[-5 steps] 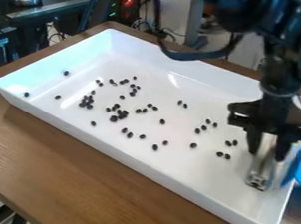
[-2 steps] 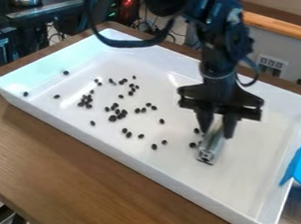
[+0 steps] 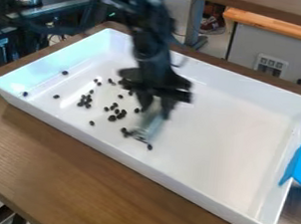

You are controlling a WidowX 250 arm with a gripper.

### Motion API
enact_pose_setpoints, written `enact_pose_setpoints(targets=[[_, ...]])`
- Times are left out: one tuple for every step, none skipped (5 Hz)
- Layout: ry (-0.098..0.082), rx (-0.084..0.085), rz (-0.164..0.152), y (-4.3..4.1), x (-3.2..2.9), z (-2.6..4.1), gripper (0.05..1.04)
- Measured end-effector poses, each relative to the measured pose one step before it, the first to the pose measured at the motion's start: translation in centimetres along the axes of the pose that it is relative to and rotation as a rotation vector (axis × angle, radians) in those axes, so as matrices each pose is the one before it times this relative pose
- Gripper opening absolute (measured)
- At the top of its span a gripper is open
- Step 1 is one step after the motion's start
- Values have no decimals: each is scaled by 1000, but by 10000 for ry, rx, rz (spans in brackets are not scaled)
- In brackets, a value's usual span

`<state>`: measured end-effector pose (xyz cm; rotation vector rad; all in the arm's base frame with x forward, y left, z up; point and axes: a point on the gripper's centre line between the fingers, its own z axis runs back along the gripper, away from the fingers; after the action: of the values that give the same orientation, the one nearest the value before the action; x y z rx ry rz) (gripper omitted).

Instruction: Sweep into pile

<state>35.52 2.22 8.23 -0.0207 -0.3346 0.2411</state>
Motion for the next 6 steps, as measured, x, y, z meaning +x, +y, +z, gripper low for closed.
enact_pose_setpoints(targets=[[453,518,-100,5117,-390,463,370],[199,653,-271,3161,-188,390,370],[7,-269,279,2056,-461,1073,370],[-685,-946,95,-3946,756,2538,370],[-495,-938,-28,-5085,213,1908,370],[-443,-227,-72,-3531,74,393,370]])
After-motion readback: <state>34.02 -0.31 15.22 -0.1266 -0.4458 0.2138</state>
